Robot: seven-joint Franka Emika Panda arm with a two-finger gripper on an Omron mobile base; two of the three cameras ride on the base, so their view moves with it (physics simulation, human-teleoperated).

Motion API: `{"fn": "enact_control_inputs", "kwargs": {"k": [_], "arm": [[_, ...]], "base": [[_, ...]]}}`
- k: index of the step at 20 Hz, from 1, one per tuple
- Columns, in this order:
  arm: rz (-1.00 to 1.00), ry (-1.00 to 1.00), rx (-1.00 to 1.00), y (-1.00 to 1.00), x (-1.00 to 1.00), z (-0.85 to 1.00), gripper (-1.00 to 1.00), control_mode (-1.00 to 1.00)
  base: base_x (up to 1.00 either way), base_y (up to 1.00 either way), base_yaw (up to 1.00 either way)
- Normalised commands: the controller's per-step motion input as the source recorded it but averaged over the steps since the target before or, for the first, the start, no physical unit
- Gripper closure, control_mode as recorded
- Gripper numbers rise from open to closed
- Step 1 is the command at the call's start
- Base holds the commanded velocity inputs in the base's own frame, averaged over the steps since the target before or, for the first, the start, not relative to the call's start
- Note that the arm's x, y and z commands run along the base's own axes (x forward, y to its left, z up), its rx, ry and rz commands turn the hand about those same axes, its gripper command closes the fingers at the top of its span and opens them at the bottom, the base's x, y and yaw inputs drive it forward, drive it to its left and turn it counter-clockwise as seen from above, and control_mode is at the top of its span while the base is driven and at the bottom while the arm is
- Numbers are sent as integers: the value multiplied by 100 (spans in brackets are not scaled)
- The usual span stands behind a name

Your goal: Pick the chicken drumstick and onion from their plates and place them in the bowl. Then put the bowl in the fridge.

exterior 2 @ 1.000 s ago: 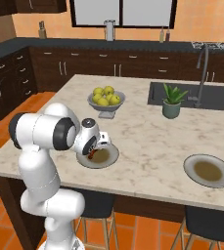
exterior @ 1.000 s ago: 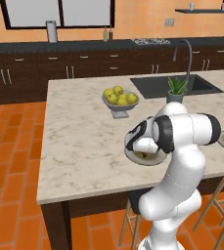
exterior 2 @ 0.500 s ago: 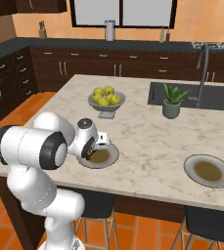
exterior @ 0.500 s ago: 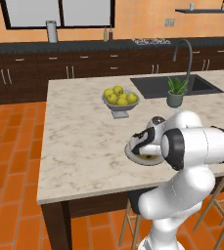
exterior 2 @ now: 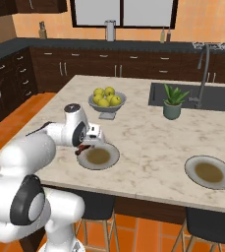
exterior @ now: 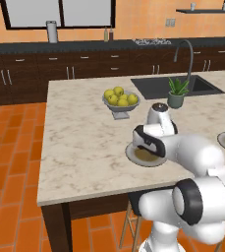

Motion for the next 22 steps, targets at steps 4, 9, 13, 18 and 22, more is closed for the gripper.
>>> {"fn": "enact_control_inputs", "kwargs": {"k": [4, 9, 13, 18, 22], "arm": [[-14, 20, 0, 2, -79, 100, 100, -100], [-5, -3, 0, 20, -98, 82, 100, -100], [0, -39, 1, 10, -100, 39, 100, -100], [0, -17, 10, -5, -88, 14, 100, -100], [0, 19, 9, -9, -8, -1, 100, -100]], "base": [[0, 0, 0], [0, 0, 0], [0, 0, 0], [0, 0, 0], [0, 0, 0]]}}
